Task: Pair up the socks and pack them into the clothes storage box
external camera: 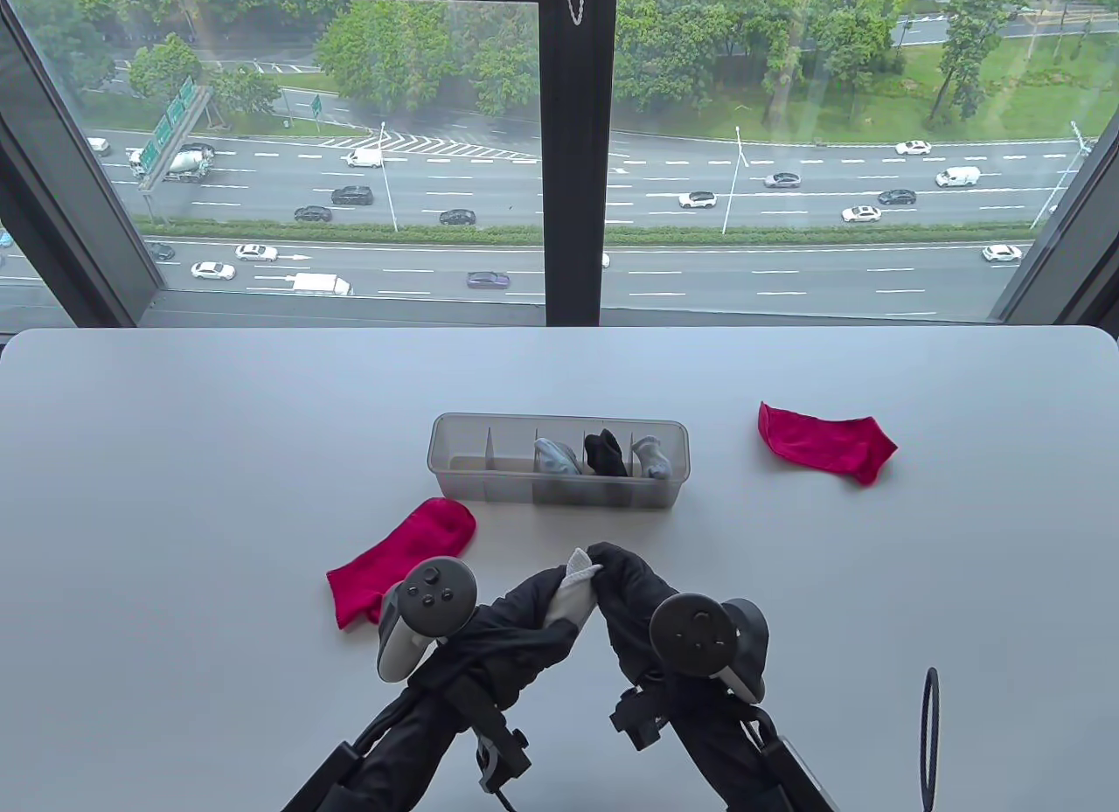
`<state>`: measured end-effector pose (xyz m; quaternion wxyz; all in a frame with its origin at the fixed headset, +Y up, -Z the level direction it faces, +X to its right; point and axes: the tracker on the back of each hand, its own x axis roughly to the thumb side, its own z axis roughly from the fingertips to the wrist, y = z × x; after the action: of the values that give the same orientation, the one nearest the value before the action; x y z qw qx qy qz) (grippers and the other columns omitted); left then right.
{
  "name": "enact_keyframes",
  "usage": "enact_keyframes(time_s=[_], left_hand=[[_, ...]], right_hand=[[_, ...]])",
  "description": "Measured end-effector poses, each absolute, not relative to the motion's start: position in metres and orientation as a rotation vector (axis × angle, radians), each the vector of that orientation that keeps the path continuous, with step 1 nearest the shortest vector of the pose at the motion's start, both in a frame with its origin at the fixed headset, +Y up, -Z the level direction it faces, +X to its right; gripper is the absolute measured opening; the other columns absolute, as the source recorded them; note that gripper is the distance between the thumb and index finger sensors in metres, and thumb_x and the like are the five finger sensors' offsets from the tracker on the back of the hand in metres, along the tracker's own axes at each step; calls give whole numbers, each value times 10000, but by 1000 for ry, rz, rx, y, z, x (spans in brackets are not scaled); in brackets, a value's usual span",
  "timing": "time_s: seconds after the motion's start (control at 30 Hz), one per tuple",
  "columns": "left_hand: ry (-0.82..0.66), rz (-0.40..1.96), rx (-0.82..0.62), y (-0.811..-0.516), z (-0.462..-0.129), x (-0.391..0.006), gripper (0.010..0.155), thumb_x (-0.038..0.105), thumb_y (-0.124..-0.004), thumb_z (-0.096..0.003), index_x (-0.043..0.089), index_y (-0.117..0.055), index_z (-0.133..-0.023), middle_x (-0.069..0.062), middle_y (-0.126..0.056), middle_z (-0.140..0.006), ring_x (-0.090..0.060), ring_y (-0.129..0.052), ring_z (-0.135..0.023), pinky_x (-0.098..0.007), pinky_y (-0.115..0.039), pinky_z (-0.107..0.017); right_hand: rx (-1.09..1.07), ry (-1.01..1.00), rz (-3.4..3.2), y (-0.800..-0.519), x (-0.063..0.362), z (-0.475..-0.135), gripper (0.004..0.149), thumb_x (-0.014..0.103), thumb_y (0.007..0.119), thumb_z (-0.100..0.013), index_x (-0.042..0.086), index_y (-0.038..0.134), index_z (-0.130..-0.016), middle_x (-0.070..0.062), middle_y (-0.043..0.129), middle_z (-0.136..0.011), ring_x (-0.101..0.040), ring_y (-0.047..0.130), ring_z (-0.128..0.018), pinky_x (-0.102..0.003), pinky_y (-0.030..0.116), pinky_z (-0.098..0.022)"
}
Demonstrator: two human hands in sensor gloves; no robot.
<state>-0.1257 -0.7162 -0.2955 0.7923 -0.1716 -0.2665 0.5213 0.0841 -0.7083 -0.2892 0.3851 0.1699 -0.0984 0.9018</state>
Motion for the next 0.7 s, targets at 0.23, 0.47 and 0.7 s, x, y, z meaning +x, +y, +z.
enact_keyframes(time_s=[0.23, 0.47, 0.7], left_hand=[[-409, 961, -232, -710, -296, -132, 648, 279, -592, -572, 6, -392, -1125, -365, -404, -1132, -566, -581, -986, -721, -519, -712], [-584, 655, -72, -705, -287, -118, 690, 289, -649, -576, 52, -305, -1125, -305, -459, -1121, -484, -643, -960, -689, -527, -732], [-479, 761, 15, -703, -292, -132, 591, 325, -777, -535, 50, -541, -1001, -180, -809, -768, -272, -912, -569, -572, -776, -573]], right_hand=[[374, -95, 2082, -713, 87, -294, 418, 279, 612, -644, 71, 597, -1007, -109, 848, -825, -231, 934, -709, -416, 822, -586], [382, -43, 1951, -713, 85, -291, 444, 303, 629, -652, 59, 568, -1019, -91, 836, -842, -232, 918, -749, -422, 802, -626], [495, 60, 1902, -709, 75, -290, 535, 323, 685, -636, 89, 486, -1073, -94, 753, -918, -310, 755, -885, -567, 600, -733]])
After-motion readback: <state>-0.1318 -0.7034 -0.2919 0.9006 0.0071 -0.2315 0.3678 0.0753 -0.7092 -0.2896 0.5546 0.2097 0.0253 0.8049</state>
